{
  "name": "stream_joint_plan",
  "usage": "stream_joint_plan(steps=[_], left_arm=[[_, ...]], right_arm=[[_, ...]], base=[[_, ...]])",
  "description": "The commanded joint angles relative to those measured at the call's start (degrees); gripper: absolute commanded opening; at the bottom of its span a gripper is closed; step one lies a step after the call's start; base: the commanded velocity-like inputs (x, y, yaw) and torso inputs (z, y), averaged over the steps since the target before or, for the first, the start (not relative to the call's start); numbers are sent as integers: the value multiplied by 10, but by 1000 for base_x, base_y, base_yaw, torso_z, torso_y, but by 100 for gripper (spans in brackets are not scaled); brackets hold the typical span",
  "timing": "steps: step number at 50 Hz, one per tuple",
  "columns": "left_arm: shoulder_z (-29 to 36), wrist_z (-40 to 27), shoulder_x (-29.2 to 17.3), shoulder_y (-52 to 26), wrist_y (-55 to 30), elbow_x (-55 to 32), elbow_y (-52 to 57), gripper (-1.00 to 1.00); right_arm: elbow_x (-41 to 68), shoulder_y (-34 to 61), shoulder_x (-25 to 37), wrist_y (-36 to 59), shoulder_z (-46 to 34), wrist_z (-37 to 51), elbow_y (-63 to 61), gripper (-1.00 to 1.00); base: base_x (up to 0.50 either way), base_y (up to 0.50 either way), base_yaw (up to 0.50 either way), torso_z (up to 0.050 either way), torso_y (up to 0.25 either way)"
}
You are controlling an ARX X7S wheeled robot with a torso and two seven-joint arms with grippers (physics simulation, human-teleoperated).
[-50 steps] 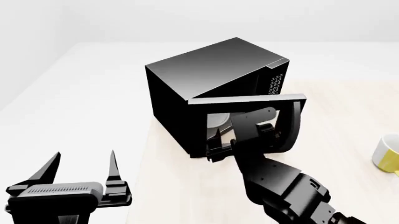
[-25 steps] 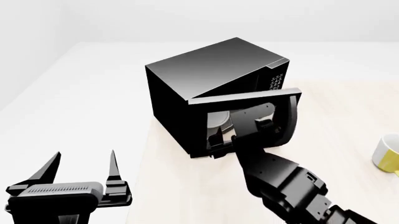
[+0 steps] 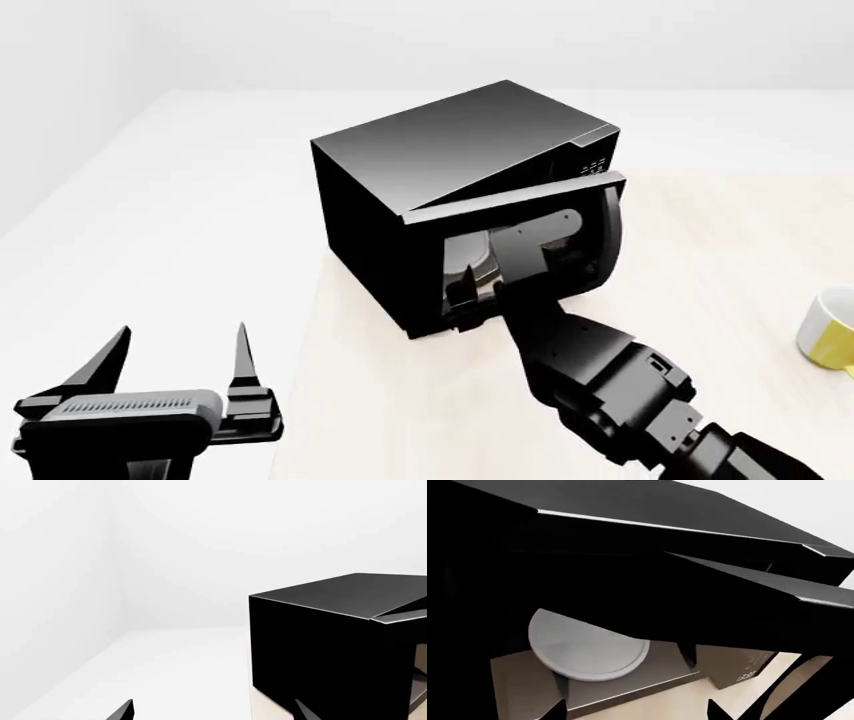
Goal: Close the microwave.
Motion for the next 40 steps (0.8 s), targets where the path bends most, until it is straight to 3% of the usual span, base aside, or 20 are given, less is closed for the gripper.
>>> stream_joint_plan(steps=[1,40], left_arm=[[1,-2,-1,-1,1,0,-2,100],[3,-7,-6,-2,0,-8,2,100]], right_arm=[[-31,21,-2,0,-3,-11,29,100],[-72,66,-21,-6,-35,-50,81,100]], base=[[0,0,0,0,0],[0,0,0,0,0]])
